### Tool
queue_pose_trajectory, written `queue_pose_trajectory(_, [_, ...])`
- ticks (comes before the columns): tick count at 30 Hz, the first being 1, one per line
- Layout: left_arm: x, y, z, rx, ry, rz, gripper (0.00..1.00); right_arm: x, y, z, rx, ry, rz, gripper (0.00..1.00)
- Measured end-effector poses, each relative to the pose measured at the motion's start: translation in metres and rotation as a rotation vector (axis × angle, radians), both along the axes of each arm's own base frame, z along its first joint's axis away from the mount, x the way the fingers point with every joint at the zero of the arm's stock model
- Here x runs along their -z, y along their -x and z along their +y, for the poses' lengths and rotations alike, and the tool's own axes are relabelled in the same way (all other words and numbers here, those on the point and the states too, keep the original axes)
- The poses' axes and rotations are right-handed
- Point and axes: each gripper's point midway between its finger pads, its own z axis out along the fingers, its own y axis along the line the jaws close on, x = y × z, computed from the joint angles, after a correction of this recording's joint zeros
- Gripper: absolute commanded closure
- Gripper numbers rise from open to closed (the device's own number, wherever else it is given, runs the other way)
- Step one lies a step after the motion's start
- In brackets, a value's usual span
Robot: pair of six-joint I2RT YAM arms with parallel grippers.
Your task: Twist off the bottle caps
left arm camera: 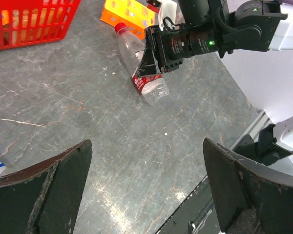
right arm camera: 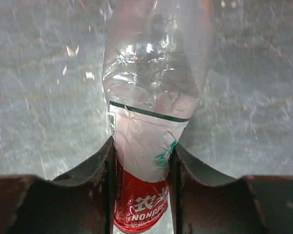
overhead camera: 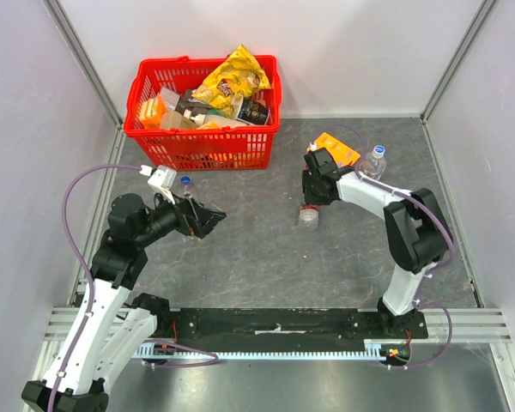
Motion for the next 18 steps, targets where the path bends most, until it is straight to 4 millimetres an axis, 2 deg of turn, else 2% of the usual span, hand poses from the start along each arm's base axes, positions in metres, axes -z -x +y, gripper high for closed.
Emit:
queue_pose_trajectory(3, [-0.001, 0.004, -0.003, 0.030, 0.007, 0.000, 0.00, -0.011, 0.021, -0.007, -0.009, -0.023, -0.005, 0.65])
queue_pose_trajectory(5, [-0.002, 0.008, -0.006, 0.055, 0.013, 0.001, 0.00, -0.028, 0.031, -0.008, -0.019, -0.055, -0.037, 0.65])
queue_pose_trajectory(9, [-0.001, 0.015, -0.013, 0.112, 0.024, 0.012, 0.00, -0.091, 0.045, -0.004, -0.048, -0.183, -0.186, 0.65])
queue_pose_trajectory(12, [0.002, 0.019, -0.022, 0.185, 0.038, 0.035, 0.00, -0.151, 0.059, 0.001, -0.082, -0.321, -0.356, 0.65])
queue_pose_trajectory(14, [0.003, 0.017, -0.030, 0.241, 0.051, 0.049, 0.00, -0.179, 0.069, 0.004, -0.109, -0.397, -0.441, 0.65])
queue_pose_trajectory(16, [0.007, 0.013, -0.038, 0.297, 0.065, 0.071, 0.00, -0.195, 0.080, 0.008, -0.136, -0.461, -0.496, 0.65])
queue_pose_trajectory(18, [0.007, 0.007, -0.048, 0.364, 0.095, 0.109, 0.00, -0.201, 0.086, 0.012, -0.159, -0.513, -0.522, 0.65])
